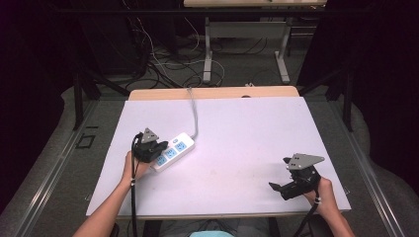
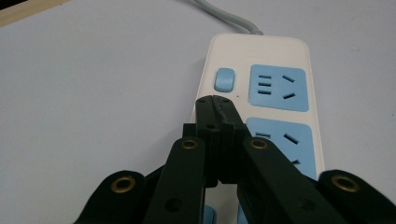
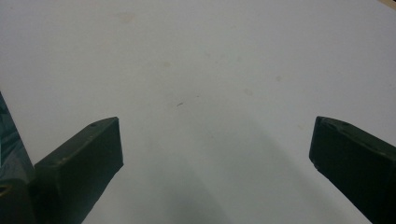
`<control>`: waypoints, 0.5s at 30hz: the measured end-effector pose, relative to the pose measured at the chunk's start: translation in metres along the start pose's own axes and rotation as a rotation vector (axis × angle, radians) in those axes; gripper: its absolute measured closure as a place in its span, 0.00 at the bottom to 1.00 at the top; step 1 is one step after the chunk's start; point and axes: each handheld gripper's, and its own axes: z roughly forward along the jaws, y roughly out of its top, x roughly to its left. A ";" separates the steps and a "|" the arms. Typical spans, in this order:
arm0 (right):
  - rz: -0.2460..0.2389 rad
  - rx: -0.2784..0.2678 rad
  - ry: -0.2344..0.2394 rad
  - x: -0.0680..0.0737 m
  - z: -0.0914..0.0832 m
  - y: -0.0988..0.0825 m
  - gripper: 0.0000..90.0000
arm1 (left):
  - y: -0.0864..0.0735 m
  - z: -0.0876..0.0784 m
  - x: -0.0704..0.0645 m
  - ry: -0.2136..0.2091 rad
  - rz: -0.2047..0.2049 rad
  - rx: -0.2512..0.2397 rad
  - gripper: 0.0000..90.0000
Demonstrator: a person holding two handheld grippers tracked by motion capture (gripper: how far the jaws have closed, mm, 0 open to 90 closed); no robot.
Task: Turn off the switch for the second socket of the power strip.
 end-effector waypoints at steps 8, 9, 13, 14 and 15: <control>0.002 0.002 0.000 0.000 0.000 0.000 0.02 | 0.001 -0.001 -0.001 0.007 0.031 0.011 1.00; 0.001 0.003 0.000 0.000 -0.001 0.000 0.02 | 0.001 -0.001 -0.001 0.009 0.032 0.013 1.00; -0.002 0.004 0.004 0.000 -0.001 0.000 0.02 | 0.002 -0.002 -0.003 0.010 0.026 -0.006 1.00; -0.004 0.003 0.005 0.000 -0.001 0.000 0.02 | 0.002 -0.002 -0.003 0.009 0.031 -0.005 1.00; -0.012 0.003 0.005 -0.001 -0.001 0.000 0.02 | 0.002 -0.002 -0.003 0.008 0.034 -0.003 1.00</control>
